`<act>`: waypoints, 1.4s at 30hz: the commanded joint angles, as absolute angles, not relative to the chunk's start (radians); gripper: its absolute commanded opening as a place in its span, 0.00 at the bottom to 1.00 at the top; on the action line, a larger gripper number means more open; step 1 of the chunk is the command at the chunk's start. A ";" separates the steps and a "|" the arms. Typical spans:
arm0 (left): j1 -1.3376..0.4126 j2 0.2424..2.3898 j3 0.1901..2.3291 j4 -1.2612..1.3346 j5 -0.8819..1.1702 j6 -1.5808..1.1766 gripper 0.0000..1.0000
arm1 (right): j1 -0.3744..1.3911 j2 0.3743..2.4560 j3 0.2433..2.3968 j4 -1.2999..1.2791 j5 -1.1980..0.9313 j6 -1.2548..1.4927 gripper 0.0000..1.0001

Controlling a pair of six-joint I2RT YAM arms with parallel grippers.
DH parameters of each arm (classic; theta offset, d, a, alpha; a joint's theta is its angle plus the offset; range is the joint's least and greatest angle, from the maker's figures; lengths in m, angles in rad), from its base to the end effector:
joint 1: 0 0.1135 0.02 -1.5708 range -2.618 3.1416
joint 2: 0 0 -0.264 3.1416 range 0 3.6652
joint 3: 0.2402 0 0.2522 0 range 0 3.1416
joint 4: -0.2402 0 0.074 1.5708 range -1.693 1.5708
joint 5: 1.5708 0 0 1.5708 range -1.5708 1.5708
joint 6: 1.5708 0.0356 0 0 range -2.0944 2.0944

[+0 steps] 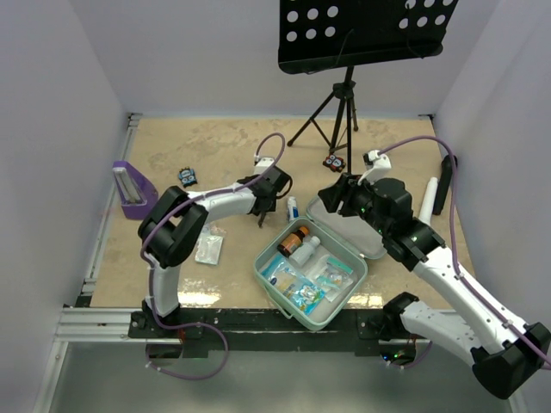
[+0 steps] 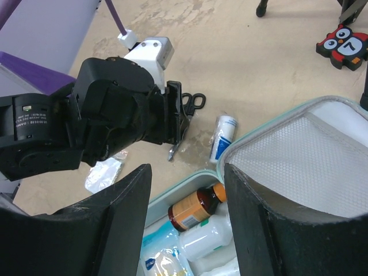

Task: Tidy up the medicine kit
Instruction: Move the scissors to the center of the board, then pick up the scissors from the center of the board.

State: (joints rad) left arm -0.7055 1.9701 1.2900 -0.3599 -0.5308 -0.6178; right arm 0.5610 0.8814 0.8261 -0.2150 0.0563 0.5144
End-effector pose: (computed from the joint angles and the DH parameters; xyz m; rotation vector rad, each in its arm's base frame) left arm 0.3191 -0.2481 0.1590 -0.0721 2.4115 0.1142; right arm 0.1751 0.1077 0.3343 -0.0036 1.8988 0.6936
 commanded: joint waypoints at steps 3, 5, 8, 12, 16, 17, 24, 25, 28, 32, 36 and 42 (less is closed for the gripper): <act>-0.724 1.956 1.255 -0.350 -0.506 -0.632 0.54 | 0.563 0.897 0.883 -0.189 0.034 0.505 0.58; -0.732 1.941 1.223 -0.306 -0.508 -0.626 0.54 | 0.561 0.905 0.893 -0.190 0.054 0.492 0.58; -0.733 1.930 1.210 -0.293 -0.512 -0.614 0.55 | 0.561 0.917 0.879 -0.163 0.035 0.502 0.58; -0.704 1.957 1.227 -0.334 -0.537 -0.600 0.54 | 0.561 0.923 0.864 -0.149 0.028 0.525 0.57; -0.663 1.948 1.192 -0.316 -0.531 -0.589 0.54 | 0.561 0.919 0.870 -0.161 0.032 0.525 0.57; -0.655 1.944 1.190 -0.316 -0.531 -0.586 0.54 | 0.563 0.919 0.874 -0.166 0.038 0.523 0.58; -0.621 1.904 1.175 -0.327 -0.531 -0.580 0.53 | 0.563 0.922 0.874 -0.172 0.032 0.522 0.57; -0.618 1.892 1.166 -0.319 -0.531 -0.580 0.53 | 0.561 0.920 0.873 -0.172 0.032 0.522 0.57; -0.617 1.841 1.146 -0.287 -0.526 -0.569 0.54 | 0.563 0.919 0.874 -0.172 0.032 0.520 0.57; -0.620 1.780 1.147 -0.273 -0.505 -0.569 0.56 | 0.561 0.908 0.868 -0.173 0.031 0.522 0.57; -0.644 1.747 1.163 -0.265 -0.502 -0.563 0.65 | 0.561 0.896 0.858 -0.175 0.032 0.525 0.57; -0.678 1.778 1.180 -0.264 -0.456 -0.528 0.70 | 0.561 0.888 0.857 -0.178 0.041 0.526 0.57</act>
State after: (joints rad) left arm -0.6556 1.7718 1.1503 -0.2825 -0.4931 -0.5686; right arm 0.5610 0.9054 0.8402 -0.2016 0.0345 0.5201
